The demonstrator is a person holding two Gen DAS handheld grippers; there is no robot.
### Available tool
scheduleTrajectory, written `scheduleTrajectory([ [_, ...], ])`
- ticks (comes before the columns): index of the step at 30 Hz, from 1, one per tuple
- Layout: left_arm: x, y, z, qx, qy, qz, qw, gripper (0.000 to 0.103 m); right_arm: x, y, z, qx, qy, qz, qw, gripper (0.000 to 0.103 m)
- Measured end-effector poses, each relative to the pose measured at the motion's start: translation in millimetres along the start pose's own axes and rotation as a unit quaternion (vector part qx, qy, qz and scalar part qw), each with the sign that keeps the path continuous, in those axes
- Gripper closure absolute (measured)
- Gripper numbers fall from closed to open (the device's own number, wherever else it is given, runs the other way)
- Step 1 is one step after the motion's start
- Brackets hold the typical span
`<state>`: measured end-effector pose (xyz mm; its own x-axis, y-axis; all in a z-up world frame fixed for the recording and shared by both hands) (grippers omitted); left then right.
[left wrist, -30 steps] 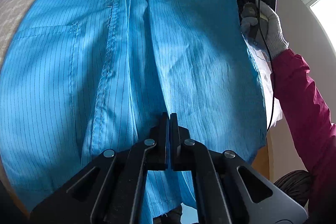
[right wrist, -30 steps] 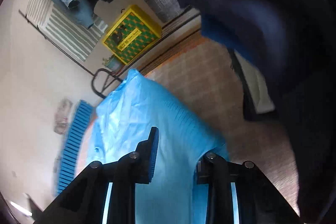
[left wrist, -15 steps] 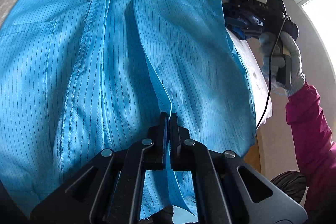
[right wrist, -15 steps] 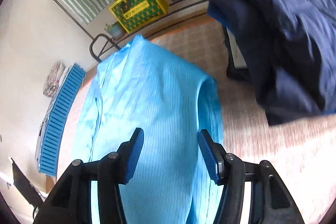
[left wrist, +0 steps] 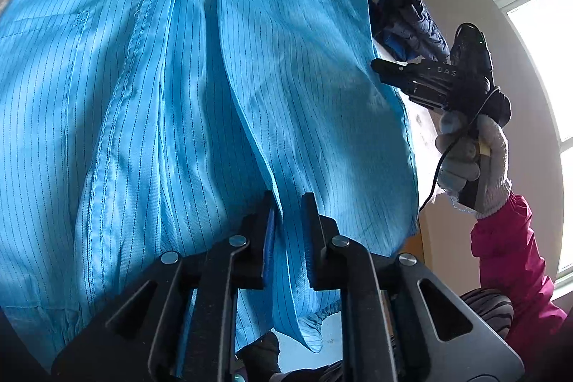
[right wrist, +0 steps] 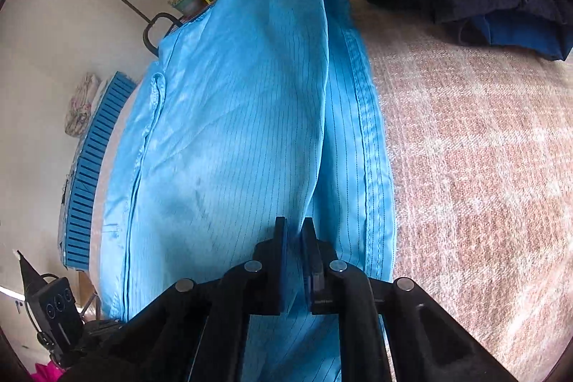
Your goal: Fold large clothes
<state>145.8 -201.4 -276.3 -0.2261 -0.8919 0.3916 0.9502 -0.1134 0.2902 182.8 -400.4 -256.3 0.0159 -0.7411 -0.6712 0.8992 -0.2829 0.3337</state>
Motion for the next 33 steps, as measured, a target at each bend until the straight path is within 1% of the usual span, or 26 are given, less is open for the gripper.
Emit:
scheduleTrajectory([
  [1,0.0,-2.4,1.8,-0.002,-0.001,0.001,1.0,0.091,1.2,-4.8,7.0,0.005,0.009,-0.006,1.0,0.068],
  [2,-0.8,-3.2,2.1,-0.003,-0.001,0.006,1.0,0.09,3.6,-11.3,14.0,0.009,0.017,-0.015,1.0,0.063],
  [6,-4.2,-5.0,2.4,-0.009,-0.011,0.015,0.9998,0.09,6.5,-46.1,25.1,-0.003,0.057,-0.036,0.998,0.062],
  [9,-2.4,-3.0,2.1,-0.012,-0.018,0.017,0.9996,0.09,0.0,-74.3,20.4,-0.015,0.091,-0.043,0.995,0.066],
  [11,-0.1,-1.5,1.8,-0.01,-0.021,0.016,0.9996,0.092,-8.9,-85.6,13.9,-0.019,0.103,-0.031,0.994,0.072],
  [12,1.8,-0.7,1.2,-0.01,-0.021,0.015,0.9996,0.098,-15.6,-88.6,10.4,-0.019,0.099,-0.018,0.995,0.085],
  [13,3.1,-0.3,0.5,-0.01,-0.022,0.018,0.9995,0.1,-21.6,-90.1,7.5,-0.019,0.08,-0.003,0.997,0.097],
  [14,4.8,-0.2,-0.3,-0.011,-0.027,0.022,0.9994,0.1,-25.9,-90.0,6.1,-0.02,0.059,0.008,0.998,0.101],
  [15,7.9,0.3,-1.5,-0.012,-0.028,0.025,0.9992,0.101,-26.2,-90.4,7.8,-0.019,0.053,0.009,0.998,0.103],
  [17,16.9,-1.2,-2.6,-0.012,-0.035,0.023,0.999,0.102,-21.8,-86.1,16.5,-0.013,0.042,-0.005,0.999,0.103],
  [19,28.8,-4.2,-4.2,-0.011,-0.036,0.008,0.9992,0.102,-12.1,-81.8,32.8,-0.002,0.037,-0.016,0.999,0.103],
  [21,37.9,-8.3,-7.8,-0.012,-0.03,-0.007,0.9994,0.102,-2.2,-77.5,48.2,0.014,0.013,-0.018,1.0,0.103],
  [23,40.4,-12.7,-14.7,-0.022,-0.028,-0.009,0.9993,0.102,7.2,-74.9,56.3,0.023,0.021,-0.028,0.999,0.103],
  [26,39.1,-14.3,-15.8,-0.02,-0.024,-0.011,0.9995,0.102,18.5,-79.0,61.1,0.026,0.045,-0.053,0.997,0.088],
  [27,38.7,-13.7,-13.8,-0.015,-0.021,-0.014,0.9996,0.102,19.1,-83.5,64.7,0.031,0.047,-0.048,0.997,0.077],
  [28,36.1,-14.7,-10.7,-0.012,-0.018,-0.016,0.9996,0.102,18.0,-86.6,66.4,0.035,0.04,-0.04,0.998,0.07],
  [31,32.5,-15.4,1.2,-0.004,-0.01,-0.022,0.9997,0.102,19.7,-100.1,71.1,0.038,0.016,-0.026,0.999,0.068],
  [33,33.4,-18.6,14.0,0.006,-0.007,-0.039,0.9992,0.102,24.0,-109.1,71.2,0.04,0.027,-0.027,0.998,0.068],
])
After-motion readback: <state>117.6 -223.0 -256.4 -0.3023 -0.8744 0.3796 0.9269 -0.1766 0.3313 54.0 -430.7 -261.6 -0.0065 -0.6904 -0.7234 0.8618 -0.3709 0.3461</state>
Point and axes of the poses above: each gripper's, at about its wrist camera, not at the fingertips, and z roughly against the way its jaws point, x to its right, y to its top, the point moved 1 cm from there along -z, roughly the way its jaws point, and after that the axes turned 15 degrees about y, right-handed, at the moved point
